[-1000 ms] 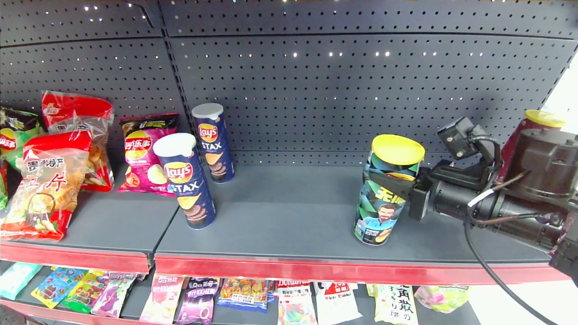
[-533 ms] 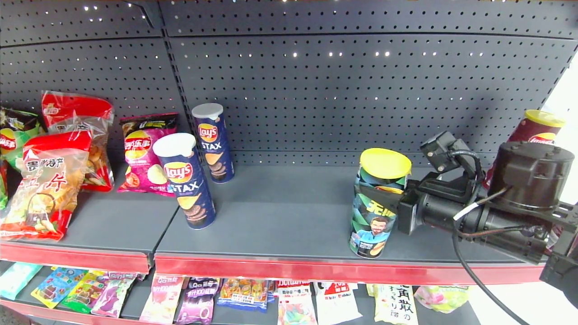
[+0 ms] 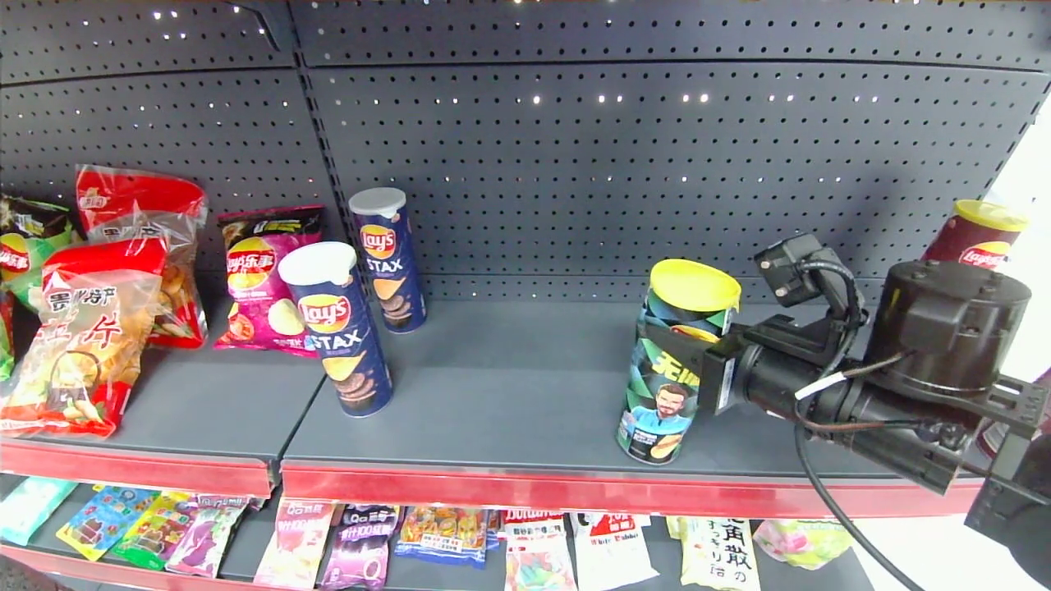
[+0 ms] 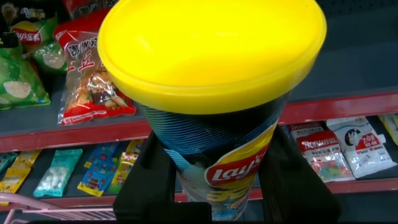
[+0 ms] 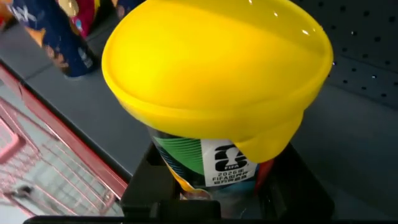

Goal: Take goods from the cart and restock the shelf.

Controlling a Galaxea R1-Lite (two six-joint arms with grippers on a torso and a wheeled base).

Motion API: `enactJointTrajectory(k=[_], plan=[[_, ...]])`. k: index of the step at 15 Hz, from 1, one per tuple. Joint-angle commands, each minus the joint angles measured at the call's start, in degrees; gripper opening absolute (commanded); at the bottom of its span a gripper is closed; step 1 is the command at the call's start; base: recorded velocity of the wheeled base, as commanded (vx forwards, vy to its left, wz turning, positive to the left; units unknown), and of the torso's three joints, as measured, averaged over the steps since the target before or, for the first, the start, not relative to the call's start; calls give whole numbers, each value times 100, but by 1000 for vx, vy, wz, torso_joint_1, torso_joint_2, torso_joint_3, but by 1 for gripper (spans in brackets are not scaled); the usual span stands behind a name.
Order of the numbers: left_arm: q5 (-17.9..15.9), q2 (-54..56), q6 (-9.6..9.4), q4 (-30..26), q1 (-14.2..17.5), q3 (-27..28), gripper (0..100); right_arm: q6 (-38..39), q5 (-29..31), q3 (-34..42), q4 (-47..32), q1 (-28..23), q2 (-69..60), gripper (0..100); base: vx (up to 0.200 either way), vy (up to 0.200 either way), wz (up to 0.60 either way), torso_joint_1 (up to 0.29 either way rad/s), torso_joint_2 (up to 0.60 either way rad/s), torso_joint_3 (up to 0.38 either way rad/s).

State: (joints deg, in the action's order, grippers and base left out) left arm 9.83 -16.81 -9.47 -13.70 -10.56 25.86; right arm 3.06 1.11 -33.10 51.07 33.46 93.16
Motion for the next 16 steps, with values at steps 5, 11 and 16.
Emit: enactJointTrajectory(k=[5,11,16], plan=[[11,38,-2,-1,1,7,0,81,144,119,17,292,-52,0,0,0,0,0,0,0],[28,46,-2,-1,1,16,0,-113,144,146,17,275,0,0,0,0,0,0,0,0],[28,46,7,8,1,16,0,-429,153,330,17,266,-8,0,0,0,0,0,0,0]])
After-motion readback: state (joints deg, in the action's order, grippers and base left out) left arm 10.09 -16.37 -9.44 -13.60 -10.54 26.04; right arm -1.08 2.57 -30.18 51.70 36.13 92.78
